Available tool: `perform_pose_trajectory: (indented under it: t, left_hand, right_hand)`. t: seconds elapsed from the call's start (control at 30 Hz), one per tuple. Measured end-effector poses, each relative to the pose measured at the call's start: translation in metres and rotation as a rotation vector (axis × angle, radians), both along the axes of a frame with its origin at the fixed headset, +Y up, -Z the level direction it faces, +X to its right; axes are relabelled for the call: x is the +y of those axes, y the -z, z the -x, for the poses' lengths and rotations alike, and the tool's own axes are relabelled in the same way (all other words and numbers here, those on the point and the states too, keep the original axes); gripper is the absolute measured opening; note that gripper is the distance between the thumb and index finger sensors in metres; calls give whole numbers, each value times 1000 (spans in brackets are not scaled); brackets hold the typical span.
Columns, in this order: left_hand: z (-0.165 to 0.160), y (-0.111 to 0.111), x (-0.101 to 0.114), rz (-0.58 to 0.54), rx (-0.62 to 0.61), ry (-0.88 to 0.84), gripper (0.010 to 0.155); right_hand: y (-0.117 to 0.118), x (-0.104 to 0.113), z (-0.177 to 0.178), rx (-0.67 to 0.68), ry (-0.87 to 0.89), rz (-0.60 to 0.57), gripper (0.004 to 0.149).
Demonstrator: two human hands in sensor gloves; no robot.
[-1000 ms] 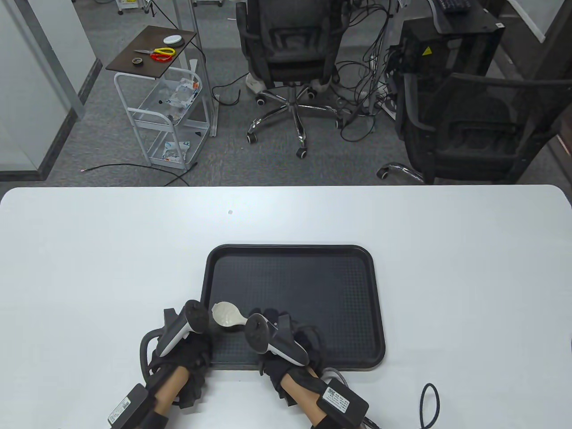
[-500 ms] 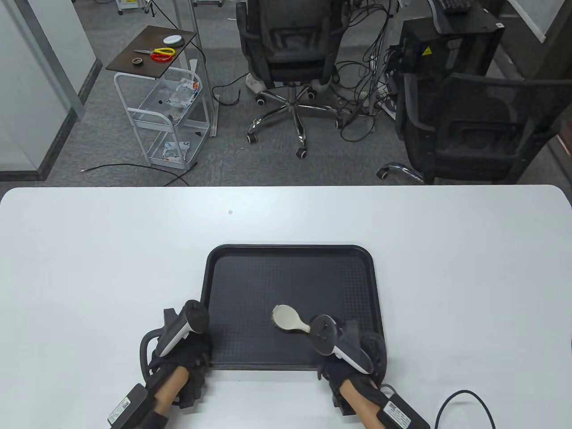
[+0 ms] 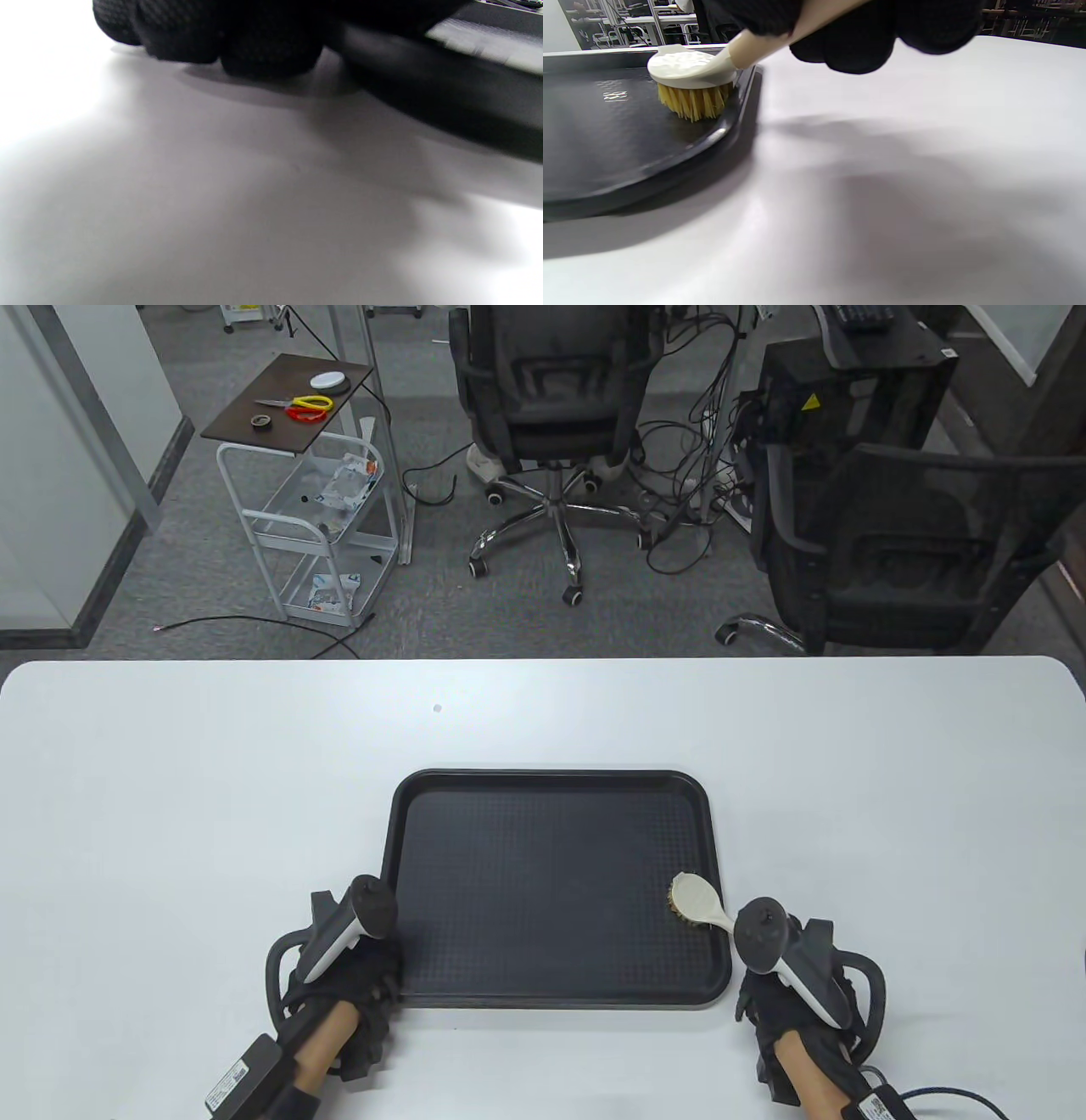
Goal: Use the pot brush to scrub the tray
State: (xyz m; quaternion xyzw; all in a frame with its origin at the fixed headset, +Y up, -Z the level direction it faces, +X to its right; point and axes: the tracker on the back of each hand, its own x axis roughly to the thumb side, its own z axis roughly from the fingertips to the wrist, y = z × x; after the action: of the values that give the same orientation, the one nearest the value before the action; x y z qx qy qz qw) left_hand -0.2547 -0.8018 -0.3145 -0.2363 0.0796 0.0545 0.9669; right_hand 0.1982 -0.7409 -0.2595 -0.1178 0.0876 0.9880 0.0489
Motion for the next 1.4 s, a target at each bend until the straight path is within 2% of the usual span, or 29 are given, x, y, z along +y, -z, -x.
perform_pose_trajectory:
  t: [0.2,0.37,0.6,0.8,0.9,1.03,1.2,1.4]
  left_hand:
    - [0,0,0,0,0,-1,79]
    - [0,0,0,-1,-1,-2,79]
    - [0,0,0,2,-1,-6,79]
    - [1,0,0,3,-2,-8,79]
    - [1,0,0,4,-3,-9,79]
    - [1,0,0,6,-4,-8,79]
    - [1,0,0,5,-4,-6,79]
    - [1,1,0,6,-4,-11,79]
  right_hand:
    - [-6,18,48,140,22,-103,53]
    - [-6,23,116,298,66,-163,53]
    - [-2,6,209,466,101,-135,53]
    - [-3,-11,240,518,92,-82,53]
    - [-7,-15,235,528,72,-101,53]
    - [-10,-16,205,483,69,-77,52]
    - [-18,-12,143,404,22,-56,52]
    - [-26,-9,52,224,30,-17,51]
